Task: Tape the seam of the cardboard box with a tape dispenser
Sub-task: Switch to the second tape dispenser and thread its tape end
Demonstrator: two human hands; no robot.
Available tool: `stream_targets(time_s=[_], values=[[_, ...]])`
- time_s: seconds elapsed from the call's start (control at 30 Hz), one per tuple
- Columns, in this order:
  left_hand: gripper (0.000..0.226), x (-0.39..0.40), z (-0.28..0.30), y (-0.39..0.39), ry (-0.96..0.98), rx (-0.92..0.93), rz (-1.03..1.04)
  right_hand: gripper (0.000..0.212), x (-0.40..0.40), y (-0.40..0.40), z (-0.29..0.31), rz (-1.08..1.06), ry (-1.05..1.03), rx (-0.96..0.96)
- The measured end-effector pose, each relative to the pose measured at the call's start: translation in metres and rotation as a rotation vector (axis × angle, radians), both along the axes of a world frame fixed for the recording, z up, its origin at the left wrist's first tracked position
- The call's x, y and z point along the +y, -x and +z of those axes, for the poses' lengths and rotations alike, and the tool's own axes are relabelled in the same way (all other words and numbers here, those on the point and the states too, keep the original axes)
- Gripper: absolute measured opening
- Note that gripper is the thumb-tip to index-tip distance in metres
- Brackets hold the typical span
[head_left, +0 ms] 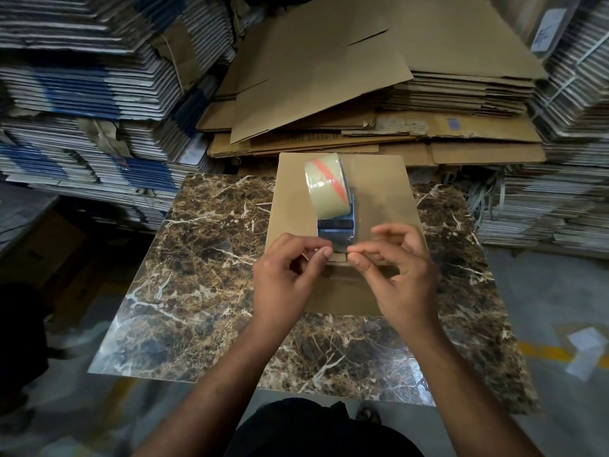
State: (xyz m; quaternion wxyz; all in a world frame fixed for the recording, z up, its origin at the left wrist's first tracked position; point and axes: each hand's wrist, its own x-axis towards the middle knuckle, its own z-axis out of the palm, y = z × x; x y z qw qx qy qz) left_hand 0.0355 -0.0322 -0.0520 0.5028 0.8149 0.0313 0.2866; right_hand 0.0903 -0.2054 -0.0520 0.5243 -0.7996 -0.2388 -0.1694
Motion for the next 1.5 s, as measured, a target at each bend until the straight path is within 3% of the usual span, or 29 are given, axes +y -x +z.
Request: stream_targets(time_s=[0.3, 0.5, 0.73, 0.93, 1.17, 1.5], values=[[0.009, -0.009, -0.006, 0.003, 0.306, 0.093, -0.045, 0.015, 0.006, 0.004, 0.001, 0.188, -0.311, 0.448], [0.013, -0.009, -0.005, 0.001, 0.438, 0.098, -0.045, 0.012, 0.004, -0.002, 0.007, 0.176, -0.347, 0.516], [0.011, -0.011, -0.002, -0.001, 0.464, 0.095, -0.043, 0.011, 0.004, 0.003, 0.017, 0.205, -0.409, 0.61], [0.007, -0.011, -0.001, 0.0, 0.471, 0.105, -0.032, 0.004, 0.009, 0.004, 0.013, 0.166, -0.361, 0.55], [0.005, -0.019, 0.003, 0.003, 0.482, 0.143, 0.1, 0.009, 0.02, 0.01, 0.014, 0.103, -0.463, 0.755], [0.003, -0.031, 0.013, 0.007, 0.741, 0.191, 0.149, 0.007, 0.027, 0.014, 0.016, -0.018, -0.618, 0.833]])
